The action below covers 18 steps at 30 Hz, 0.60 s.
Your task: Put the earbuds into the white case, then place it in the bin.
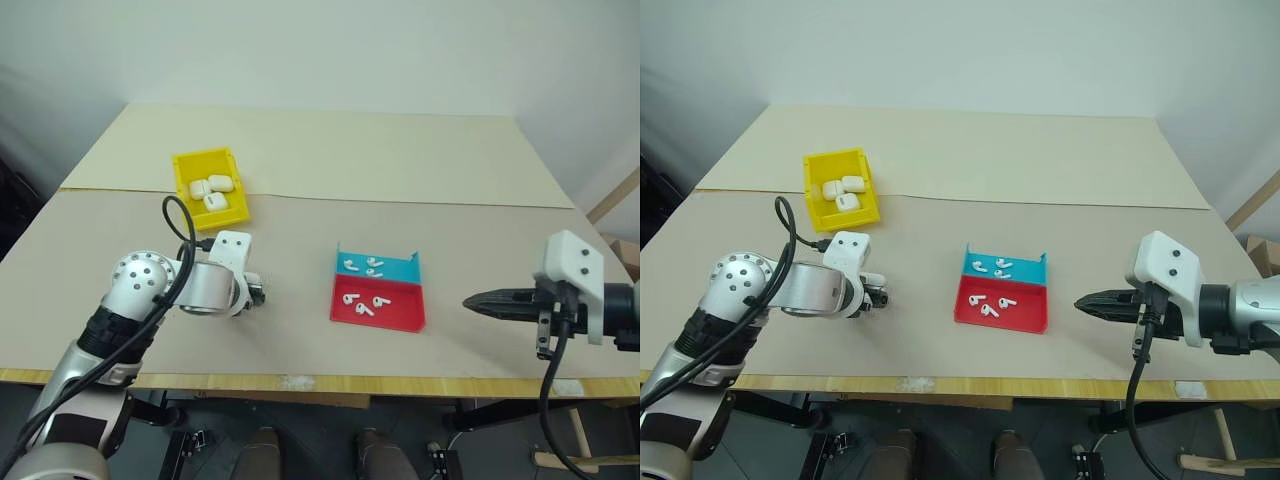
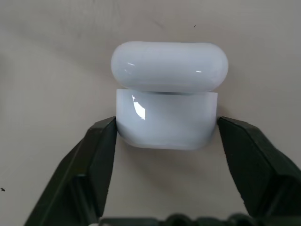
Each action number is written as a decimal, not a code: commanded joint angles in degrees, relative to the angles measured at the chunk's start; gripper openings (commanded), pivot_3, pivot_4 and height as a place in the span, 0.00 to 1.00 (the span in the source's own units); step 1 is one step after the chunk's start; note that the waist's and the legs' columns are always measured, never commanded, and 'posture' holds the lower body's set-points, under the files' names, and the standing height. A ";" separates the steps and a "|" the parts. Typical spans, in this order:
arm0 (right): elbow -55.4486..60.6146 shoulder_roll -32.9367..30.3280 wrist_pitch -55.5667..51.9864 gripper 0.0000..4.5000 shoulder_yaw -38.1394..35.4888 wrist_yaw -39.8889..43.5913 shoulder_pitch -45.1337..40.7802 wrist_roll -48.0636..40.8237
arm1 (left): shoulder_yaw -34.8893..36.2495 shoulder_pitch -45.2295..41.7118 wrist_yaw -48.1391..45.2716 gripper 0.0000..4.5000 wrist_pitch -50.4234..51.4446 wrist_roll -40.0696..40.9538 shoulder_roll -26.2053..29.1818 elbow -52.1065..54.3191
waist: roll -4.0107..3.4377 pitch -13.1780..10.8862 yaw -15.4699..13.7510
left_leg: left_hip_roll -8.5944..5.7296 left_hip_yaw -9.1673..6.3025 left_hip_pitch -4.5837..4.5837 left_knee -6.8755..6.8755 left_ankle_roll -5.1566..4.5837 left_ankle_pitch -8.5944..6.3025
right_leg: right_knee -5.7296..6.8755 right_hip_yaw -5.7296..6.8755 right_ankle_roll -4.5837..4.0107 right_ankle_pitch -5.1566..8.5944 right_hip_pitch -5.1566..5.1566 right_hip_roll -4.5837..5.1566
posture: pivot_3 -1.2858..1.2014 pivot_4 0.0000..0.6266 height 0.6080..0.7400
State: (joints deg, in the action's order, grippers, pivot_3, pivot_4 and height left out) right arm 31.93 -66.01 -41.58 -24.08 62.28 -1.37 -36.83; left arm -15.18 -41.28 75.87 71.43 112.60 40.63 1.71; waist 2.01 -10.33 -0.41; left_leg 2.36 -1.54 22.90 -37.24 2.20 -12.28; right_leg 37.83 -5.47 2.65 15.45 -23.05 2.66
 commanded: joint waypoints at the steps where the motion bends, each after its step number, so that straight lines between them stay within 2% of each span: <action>1: 1.07 -0.39 -0.04 0.00 -2.83 -0.18 -0.06 -0.47 | 0.14 -1.52 -0.51 0.60 0.23 0.40 -0.08 0.47 | 0.00 0.00 0.00 | 0.00 0.00 0.00 0.00 0.00 0.00 | 0.00 0.00 0.00 0.00 0.00 0.00 | 0.52 0.24 1.00; 9: 0.81 -0.21 0.49 0.00 -2.49 -0.36 -0.25 -0.25 | 0.47 -2.42 -2.79 0.60 1.24 0.40 1.34 0.38 | 0.00 0.00 -0.01 | 0.00 0.00 0.01 0.00 0.00 0.00 | -0.02 0.00 0.00 0.00 -0.01 0.00 | 0.52 0.24 1.00; 12: 0.40 0.06 0.95 0.00 -2.74 -0.43 -0.38 -0.15 | 1.10 -3.02 -8.72 0.60 3.34 0.40 7.07 2.37 | 0.00 0.00 0.31 | 0.02 0.00 0.03 0.01 0.00 0.00 | -0.01 0.00 0.00 0.00 -0.04 -0.02 | 0.52 0.24 1.00; 16: -0.53 0.35 2.09 0.00 -2.58 -0.33 -0.76 0.33 | 3.69 -5.36 -21.35 0.60 6.49 -0.19 17.12 3.82 | 0.00 0.00 0.61 | 0.01 0.00 0.05 0.04 0.01 0.00 | -0.02 0.02 0.01 0.01 -0.07 -0.02 | 0.52 0.24 1.00; 18: -1.45 0.43 3.07 0.00 -2.12 -0.03 -1.38 0.61 | 9.63 -5.08 -32.66 0.60 5.26 -7.42 19.87 8.59 | 0.01 -0.01 0.66 | 0.01 0.01 0.04 0.04 0.01 0.00 | -0.06 0.03 0.02 0.01 -0.05 -0.01 | 0.52 0.24 1.00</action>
State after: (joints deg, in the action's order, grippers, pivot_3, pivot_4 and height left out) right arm 30.67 -65.54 -40.46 -24.07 61.98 -1.56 -36.61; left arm -10.75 -45.04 51.19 77.57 109.11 59.05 5.71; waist 2.02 -10.34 0.24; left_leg 2.37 -1.52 22.97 -37.20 2.21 -12.27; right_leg 37.75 -5.43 2.67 15.46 -23.12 2.64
